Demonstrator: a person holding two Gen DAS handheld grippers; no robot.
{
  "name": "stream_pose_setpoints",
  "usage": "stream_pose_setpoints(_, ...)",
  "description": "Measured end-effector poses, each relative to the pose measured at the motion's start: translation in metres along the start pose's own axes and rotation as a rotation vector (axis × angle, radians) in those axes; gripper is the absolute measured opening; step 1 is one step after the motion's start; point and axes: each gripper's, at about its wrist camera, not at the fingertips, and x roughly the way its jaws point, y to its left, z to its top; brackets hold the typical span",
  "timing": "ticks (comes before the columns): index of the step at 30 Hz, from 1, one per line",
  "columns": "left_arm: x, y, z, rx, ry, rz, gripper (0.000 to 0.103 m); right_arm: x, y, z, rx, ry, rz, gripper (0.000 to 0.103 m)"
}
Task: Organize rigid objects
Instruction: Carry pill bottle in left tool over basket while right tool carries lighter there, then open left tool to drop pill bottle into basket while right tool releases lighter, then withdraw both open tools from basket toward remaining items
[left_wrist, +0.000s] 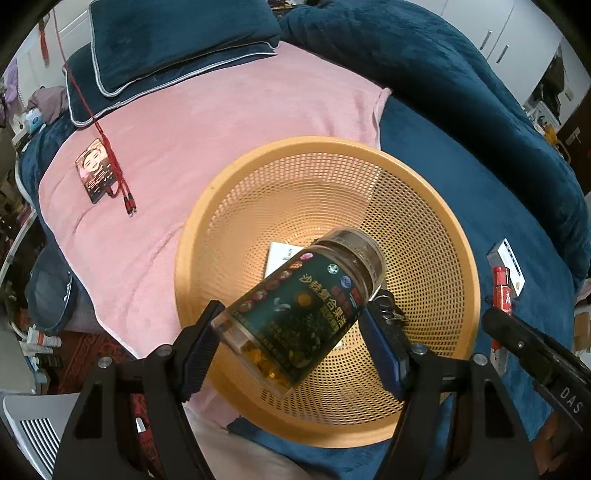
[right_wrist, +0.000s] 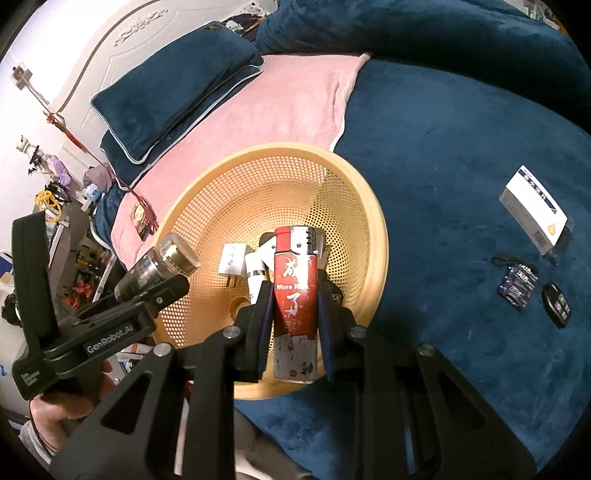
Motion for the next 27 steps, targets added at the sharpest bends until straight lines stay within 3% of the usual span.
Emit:
stream_pose_setpoints(6,0.004,0.008,0.002,-0.030,0.008,0.012,0.077,0.005,0.003,0.005,-0.003,0.001,0.002,0.026)
stream_pose_setpoints(7,0.006,0.010,0.002,-0.033,0.015,0.008,0.084,0.005,0.002,0.005,-0.005,0.002,-0.001,0.030)
stream_pose_setpoints(8,0.007,0.010,0.002,-0.032,0.019,0.013,0.093,0.005,0.001,0.005,0.000,0.007,-0.012,0.037)
stream_pose_setpoints(10,0.007,0.010,0.002,-0.018,0.021,0.039,0.100,0.004,-0.003,0.005,0.019,0.000,-0.028,0.075)
stream_pose_setpoints(13,0.006,0.009,0.000,0.010,0.019,0.071,0.101,-0.003,-0.011,0.002,0.045,-0.025,-0.046,0.097)
stream_pose_setpoints(27,0.003,0.002,-0.005,0.018,0.025,0.059,0.102,-0.015,-0.036,-0.009,0.068,0.020,-0.146,0.100)
